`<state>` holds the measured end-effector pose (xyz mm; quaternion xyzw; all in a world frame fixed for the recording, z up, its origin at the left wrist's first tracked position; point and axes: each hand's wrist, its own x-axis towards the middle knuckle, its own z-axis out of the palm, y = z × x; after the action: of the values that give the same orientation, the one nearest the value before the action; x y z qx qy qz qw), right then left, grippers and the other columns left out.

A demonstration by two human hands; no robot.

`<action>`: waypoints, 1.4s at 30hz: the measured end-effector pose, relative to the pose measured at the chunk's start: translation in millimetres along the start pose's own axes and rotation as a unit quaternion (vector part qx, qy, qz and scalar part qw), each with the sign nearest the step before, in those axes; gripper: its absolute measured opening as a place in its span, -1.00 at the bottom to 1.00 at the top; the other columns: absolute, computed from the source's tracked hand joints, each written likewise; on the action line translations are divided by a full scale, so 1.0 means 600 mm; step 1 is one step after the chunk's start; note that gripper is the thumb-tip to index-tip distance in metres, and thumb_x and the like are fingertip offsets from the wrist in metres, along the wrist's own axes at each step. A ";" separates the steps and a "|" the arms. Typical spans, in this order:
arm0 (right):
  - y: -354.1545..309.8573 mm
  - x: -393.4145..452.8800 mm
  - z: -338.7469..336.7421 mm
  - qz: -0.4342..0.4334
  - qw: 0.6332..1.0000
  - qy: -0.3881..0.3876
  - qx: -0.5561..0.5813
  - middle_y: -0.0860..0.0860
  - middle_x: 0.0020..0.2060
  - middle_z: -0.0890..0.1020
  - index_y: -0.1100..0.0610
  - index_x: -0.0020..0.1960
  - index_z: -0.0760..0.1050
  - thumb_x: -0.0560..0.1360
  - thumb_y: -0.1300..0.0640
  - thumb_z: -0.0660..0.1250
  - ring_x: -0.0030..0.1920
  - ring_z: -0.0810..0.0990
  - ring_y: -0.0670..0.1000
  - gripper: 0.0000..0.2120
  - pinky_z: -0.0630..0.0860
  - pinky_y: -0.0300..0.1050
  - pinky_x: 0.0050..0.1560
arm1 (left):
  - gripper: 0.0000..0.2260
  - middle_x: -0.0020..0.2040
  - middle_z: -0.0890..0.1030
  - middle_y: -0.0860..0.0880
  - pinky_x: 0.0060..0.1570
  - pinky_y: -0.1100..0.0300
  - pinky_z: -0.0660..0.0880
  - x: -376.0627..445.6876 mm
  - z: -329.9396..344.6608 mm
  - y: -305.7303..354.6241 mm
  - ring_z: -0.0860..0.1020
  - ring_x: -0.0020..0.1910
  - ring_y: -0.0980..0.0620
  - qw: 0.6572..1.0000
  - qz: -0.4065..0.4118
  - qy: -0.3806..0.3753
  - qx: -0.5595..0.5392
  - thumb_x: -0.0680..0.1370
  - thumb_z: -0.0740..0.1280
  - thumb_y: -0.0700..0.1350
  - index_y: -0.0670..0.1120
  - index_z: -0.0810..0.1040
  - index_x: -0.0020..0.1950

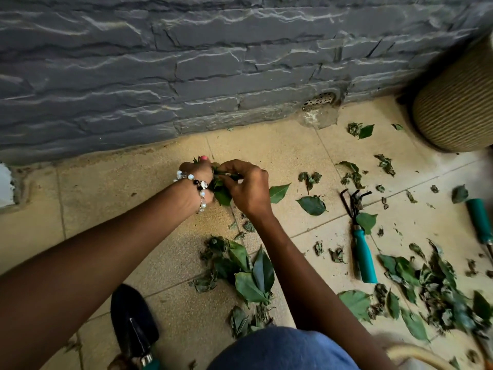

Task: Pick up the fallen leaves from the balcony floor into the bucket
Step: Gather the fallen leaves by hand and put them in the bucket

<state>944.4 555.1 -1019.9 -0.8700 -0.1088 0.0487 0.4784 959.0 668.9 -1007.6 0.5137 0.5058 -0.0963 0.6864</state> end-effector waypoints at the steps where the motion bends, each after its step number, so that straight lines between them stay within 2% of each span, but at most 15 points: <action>1: 0.000 -0.003 -0.006 -0.035 0.999 -0.019 -0.034 0.08 -0.03 0.69 0.17 0.07 0.66 0.45 0.34 0.40 -0.04 0.62 0.00 -0.77 0.52 -0.22 0.04 | -0.72 -0.02 0.61 -0.17 -0.05 0.03 0.57 0.011 -0.001 -0.002 0.60 -0.12 -0.13 1.000 -0.008 0.008 -0.002 0.60 0.29 0.02 -0.22 0.52 -0.03; 3: 0.003 -0.004 -0.026 -0.090 0.988 -0.087 -0.088 0.10 0.07 0.65 0.13 0.17 0.63 0.49 0.31 0.34 0.13 0.54 0.07 -0.72 0.42 -0.07 0.13 | -0.67 -0.15 0.58 -0.14 -0.02 0.04 0.55 0.007 0.002 -0.002 0.57 -0.22 -0.10 1.000 -0.012 -0.003 -0.015 0.61 0.28 0.05 -0.18 0.48 -0.20; 6: 0.007 0.000 -0.071 -0.067 0.971 -0.220 -0.061 -0.01 0.28 0.56 0.09 0.26 0.57 0.58 0.18 0.28 0.34 0.39 0.01 -0.73 0.29 -0.04 0.24 | -0.66 -0.32 0.53 -0.10 -0.32 0.15 0.50 -0.002 0.017 -0.006 0.51 -0.40 -0.05 1.000 0.003 -0.028 -0.008 0.58 0.33 0.04 -0.24 0.51 -0.16; 9: 0.029 0.010 -0.118 0.025 0.990 -0.097 0.099 -0.02 0.19 0.63 0.15 0.16 0.61 0.57 0.18 0.31 0.22 0.56 -0.06 -0.80 0.53 -0.08 0.17 | -0.68 -0.42 0.49 -0.07 -0.61 0.35 0.38 -0.004 0.025 -0.015 0.39 -0.69 0.11 0.998 0.020 -0.058 0.011 0.57 0.35 0.01 -0.25 0.52 -0.19; 11: 0.078 0.024 -0.143 0.080 0.994 0.056 -0.051 0.03 0.13 0.66 0.15 0.16 0.62 0.54 0.20 0.36 0.11 0.63 0.00 -0.79 0.55 -0.05 0.16 | -0.69 -0.35 0.50 -0.04 -0.65 0.40 0.29 -0.003 0.029 -0.023 0.31 -0.73 0.18 0.997 0.027 -0.064 0.025 0.56 0.36 -0.02 -0.22 0.51 -0.25; 13: 0.141 0.028 -0.158 0.141 0.954 0.110 -0.240 0.10 0.15 0.64 0.12 0.24 0.57 0.53 0.20 0.36 0.11 0.62 0.13 -0.71 0.52 -0.01 0.20 | -0.73 -0.31 0.52 -0.04 -0.63 0.40 0.28 -0.006 0.029 -0.027 0.31 -0.72 0.18 0.996 0.044 -0.072 0.019 0.54 0.40 -0.06 -0.25 0.53 -0.22; 16: 0.191 0.010 -0.160 0.167 0.932 0.083 -0.311 0.11 0.14 0.59 0.03 0.23 0.56 0.55 0.21 0.27 0.12 0.55 0.26 -0.72 0.56 0.03 0.12 | -0.75 -0.32 0.49 -0.10 -0.65 0.41 0.25 -0.008 0.027 -0.026 0.31 -0.71 0.19 0.993 0.044 -0.107 0.030 0.56 0.37 -0.12 -0.24 0.47 -0.23; 21: 0.177 -0.005 -0.172 0.104 0.953 0.112 -0.263 0.18 -0.01 0.68 0.21 0.09 0.65 0.44 0.37 0.31 -0.03 0.64 0.18 -0.73 0.59 -0.01 0.01 | -0.83 -0.17 0.55 -0.31 -0.67 0.37 0.30 -0.008 0.016 -0.029 0.44 -0.63 0.15 0.984 0.015 -0.173 0.032 0.58 0.32 -0.24 -0.31 0.42 -0.14; 25: 0.163 -0.020 -0.194 0.173 0.949 0.178 -0.193 0.11 0.03 0.69 0.21 0.12 0.64 0.46 0.39 0.34 -0.01 0.65 0.03 -0.72 0.48 -0.24 0.11 | -0.86 -0.03 0.55 -0.36 -0.56 0.30 0.46 -0.010 0.015 -0.038 0.65 -0.30 -0.15 0.985 0.006 -0.171 -0.008 0.53 0.33 -0.36 -0.39 0.44 0.03; 27: 0.168 -0.047 -0.191 0.122 0.950 0.124 -0.258 0.08 0.03 0.67 0.21 0.11 0.64 0.43 0.29 0.43 -0.05 0.63 0.02 -0.75 0.46 -0.27 0.06 | -0.89 -0.05 0.55 -0.39 -0.57 0.31 0.45 -0.013 0.017 -0.040 0.64 -0.37 -0.13 0.984 0.002 -0.180 -0.005 0.53 0.32 -0.38 -0.38 0.44 0.01; 31: 0.189 -0.109 -0.159 0.082 0.937 0.037 -0.336 0.21 0.25 0.51 0.20 0.30 0.51 0.57 0.16 0.25 0.19 0.47 0.24 -0.67 0.46 0.13 0.24 | -0.83 -0.37 0.62 -0.21 -0.67 0.38 0.28 -0.018 0.022 -0.042 0.51 -0.42 0.04 0.977 -0.024 -0.210 0.004 0.59 0.26 -0.33 -0.25 0.41 -0.21; 33: 0.189 -0.118 -0.150 0.089 0.939 0.052 -0.329 0.19 0.32 0.48 0.21 0.34 0.49 0.58 0.23 0.25 0.26 0.38 0.25 -0.66 0.41 0.07 0.28 | -0.86 -0.47 0.62 -0.12 -0.68 0.38 0.25 -0.018 0.024 -0.046 0.47 -0.57 0.11 0.981 -0.002 -0.191 0.035 0.58 0.31 -0.28 -0.25 0.44 -0.17; 36: 0.173 -0.107 -0.149 0.078 0.947 0.098 -0.295 0.14 0.09 0.65 0.21 0.14 0.63 0.48 0.37 0.32 0.06 0.51 0.17 -0.72 0.44 -0.13 -0.01 | -0.87 -0.45 0.64 -0.09 -0.64 0.41 0.24 -0.012 0.020 -0.054 0.38 -0.67 0.16 0.986 0.033 -0.150 0.071 0.55 0.39 -0.21 -0.25 0.51 -0.13; 39: 0.154 -0.078 -0.150 0.075 0.964 0.162 -0.198 0.11 -0.06 0.71 0.21 0.04 0.67 0.42 0.45 0.34 -0.09 0.66 0.10 -0.71 0.56 -0.14 -0.02 | -0.82 -0.37 0.63 -0.10 -0.65 0.40 0.21 -0.012 0.015 -0.058 0.34 -0.69 0.17 0.985 0.053 -0.142 0.086 0.56 0.39 -0.13 -0.23 0.56 -0.14; 42: 0.143 -0.055 -0.131 0.016 0.973 0.087 -0.211 0.15 0.08 0.66 0.22 0.14 0.63 0.40 0.44 0.37 0.04 0.63 0.15 -0.65 0.49 -0.24 0.10 | -0.77 -0.33 0.57 -0.08 -0.67 0.40 0.19 -0.016 0.012 -0.061 0.31 -0.69 0.17 0.984 0.068 -0.134 0.094 0.58 0.35 -0.06 -0.22 0.58 -0.14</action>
<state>939.1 438.2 -1050.7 -0.9540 -0.0604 -0.0437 0.2905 934.8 642.7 -1022.7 0.5914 0.3622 -0.1646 0.7014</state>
